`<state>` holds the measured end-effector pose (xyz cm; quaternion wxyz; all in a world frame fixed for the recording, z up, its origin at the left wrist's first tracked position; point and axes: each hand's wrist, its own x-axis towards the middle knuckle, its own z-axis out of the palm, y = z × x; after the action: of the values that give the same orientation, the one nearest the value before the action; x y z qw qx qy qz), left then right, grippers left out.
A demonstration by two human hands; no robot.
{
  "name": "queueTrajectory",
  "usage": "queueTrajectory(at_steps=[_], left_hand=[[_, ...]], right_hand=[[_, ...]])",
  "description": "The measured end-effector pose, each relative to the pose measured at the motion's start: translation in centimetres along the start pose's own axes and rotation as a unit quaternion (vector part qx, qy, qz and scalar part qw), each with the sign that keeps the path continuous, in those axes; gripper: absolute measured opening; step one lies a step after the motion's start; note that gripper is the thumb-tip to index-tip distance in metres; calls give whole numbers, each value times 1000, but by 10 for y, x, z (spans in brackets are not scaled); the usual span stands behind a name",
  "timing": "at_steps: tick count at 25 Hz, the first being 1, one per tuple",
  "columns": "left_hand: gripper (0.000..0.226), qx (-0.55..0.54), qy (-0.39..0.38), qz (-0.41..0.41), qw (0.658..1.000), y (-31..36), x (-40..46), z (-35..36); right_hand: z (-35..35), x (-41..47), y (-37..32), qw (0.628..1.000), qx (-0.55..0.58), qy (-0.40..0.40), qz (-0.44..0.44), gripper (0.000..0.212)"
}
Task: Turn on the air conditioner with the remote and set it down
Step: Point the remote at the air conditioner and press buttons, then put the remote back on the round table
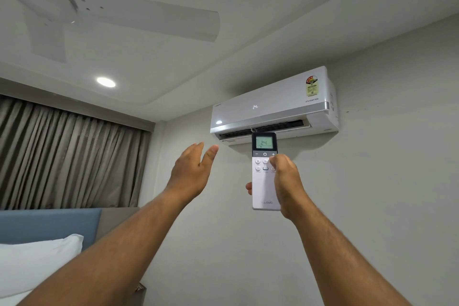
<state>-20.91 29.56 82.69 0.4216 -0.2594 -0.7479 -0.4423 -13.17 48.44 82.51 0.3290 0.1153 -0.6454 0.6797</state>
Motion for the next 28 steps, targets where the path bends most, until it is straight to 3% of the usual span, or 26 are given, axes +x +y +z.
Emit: queueTrajectory(at_steps=[3,7,9,17,23,28], left_hand=[[43,-76,34,-45,996,-2,-11,-18],[40,-79,-11,-100,992,-23,-38,-53],[26,-80,-33,-124,989,-36,-54,-70],[7,-61,12,-281,958,-113,-141,-164],[7,-50,35,-414,908,-184,-241,-199],[11,-66,44,-543,836,-243,-364,-202]], right_hand=[[34,-2,11,999,23,-18,19,23],[103,-13,47,998,-10,-31,48,23],[137,-25,66,996,14,-56,64,24],[255,-105,148,966,78,-166,180,24],[289,-193,219,935,39,-239,261,24],[291,-278,307,888,-25,-316,334,33]])
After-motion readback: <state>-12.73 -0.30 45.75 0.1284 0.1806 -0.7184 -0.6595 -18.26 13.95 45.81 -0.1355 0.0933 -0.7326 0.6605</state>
